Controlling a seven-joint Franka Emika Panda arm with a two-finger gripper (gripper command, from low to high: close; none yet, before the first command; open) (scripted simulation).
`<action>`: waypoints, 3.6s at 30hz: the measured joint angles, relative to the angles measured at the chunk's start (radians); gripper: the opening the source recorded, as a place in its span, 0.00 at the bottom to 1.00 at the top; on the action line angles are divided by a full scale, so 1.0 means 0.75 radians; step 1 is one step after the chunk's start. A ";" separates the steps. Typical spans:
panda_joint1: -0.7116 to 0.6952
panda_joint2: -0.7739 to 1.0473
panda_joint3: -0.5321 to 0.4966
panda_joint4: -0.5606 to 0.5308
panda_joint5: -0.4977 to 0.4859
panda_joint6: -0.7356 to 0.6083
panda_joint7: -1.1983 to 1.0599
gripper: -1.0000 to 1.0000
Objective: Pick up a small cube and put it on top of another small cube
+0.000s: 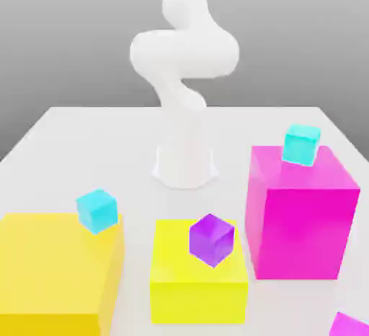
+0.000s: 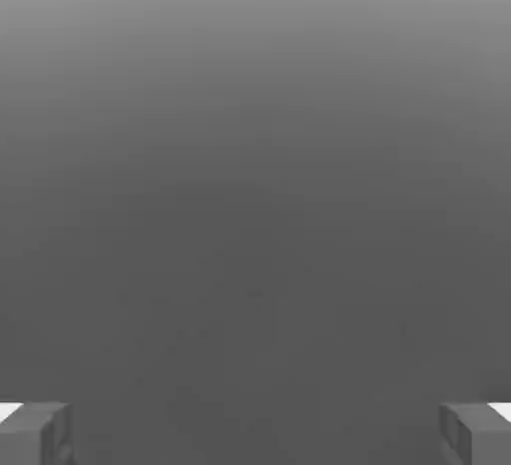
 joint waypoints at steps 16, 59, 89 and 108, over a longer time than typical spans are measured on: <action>0.436 0.527 -0.281 0.080 0.276 0.043 -0.947 0.50; 0.703 1.725 -0.132 0.255 0.177 0.455 -2.807 0.50; 0.334 0.972 -0.489 -0.200 0.110 0.018 -2.385 0.00; -0.131 0.535 -0.539 -0.664 -0.332 0.214 -1.828 0.00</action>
